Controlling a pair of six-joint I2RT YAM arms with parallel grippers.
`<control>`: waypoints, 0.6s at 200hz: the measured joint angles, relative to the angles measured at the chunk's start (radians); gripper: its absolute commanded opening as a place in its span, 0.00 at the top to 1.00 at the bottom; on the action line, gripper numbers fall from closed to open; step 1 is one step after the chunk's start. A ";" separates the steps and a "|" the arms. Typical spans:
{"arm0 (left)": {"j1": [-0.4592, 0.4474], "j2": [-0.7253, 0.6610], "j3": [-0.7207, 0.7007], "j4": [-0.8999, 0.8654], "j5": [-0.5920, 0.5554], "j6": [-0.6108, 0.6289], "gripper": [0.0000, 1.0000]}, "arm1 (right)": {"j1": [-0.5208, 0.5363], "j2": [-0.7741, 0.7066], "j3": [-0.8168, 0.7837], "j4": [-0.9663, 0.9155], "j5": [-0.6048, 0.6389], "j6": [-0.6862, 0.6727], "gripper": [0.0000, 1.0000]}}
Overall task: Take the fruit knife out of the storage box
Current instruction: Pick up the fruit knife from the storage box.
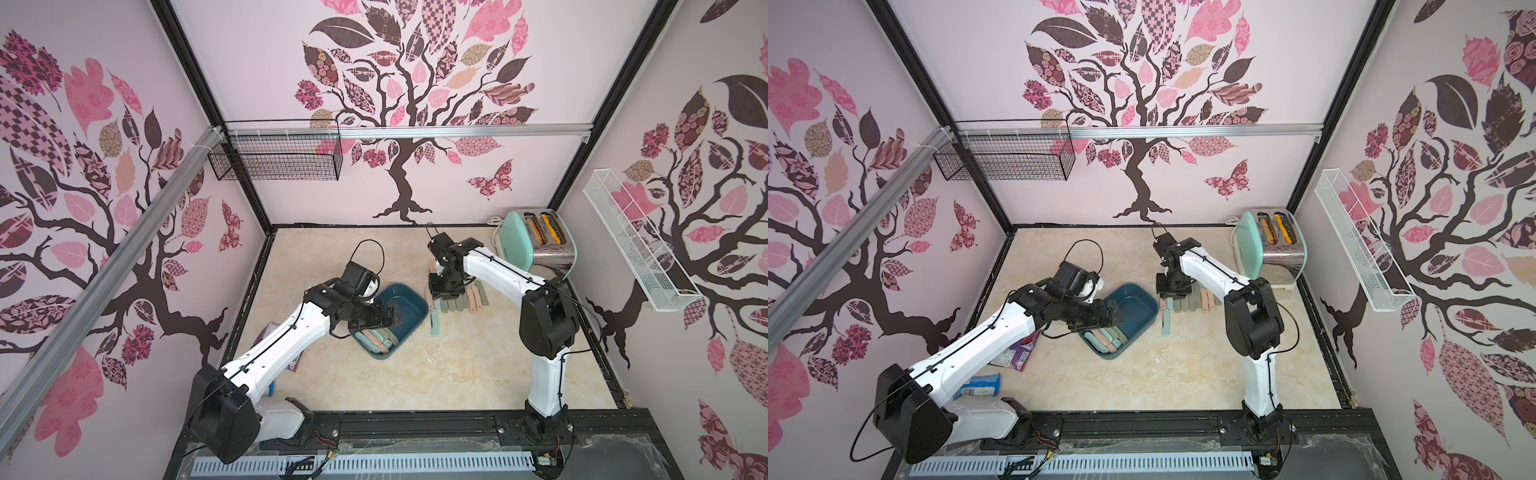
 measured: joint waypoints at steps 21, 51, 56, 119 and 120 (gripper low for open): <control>0.026 -0.036 -0.007 -0.012 -0.009 0.007 0.02 | 0.017 -0.006 0.052 -0.016 0.013 -0.009 0.65; 0.087 -0.127 -0.042 -0.039 -0.021 0.014 0.02 | 0.090 0.009 0.097 -0.021 0.008 -0.027 0.65; 0.097 -0.146 -0.050 -0.045 -0.026 0.015 0.02 | 0.103 0.015 0.106 -0.023 0.006 -0.030 0.65; 0.110 -0.353 -0.151 -0.140 -0.063 -0.011 0.02 | 0.312 0.202 0.242 -0.022 -0.021 -0.066 0.65; 0.110 -0.357 -0.153 -0.143 -0.064 -0.011 0.02 | 0.314 0.204 0.243 -0.022 -0.021 -0.067 0.65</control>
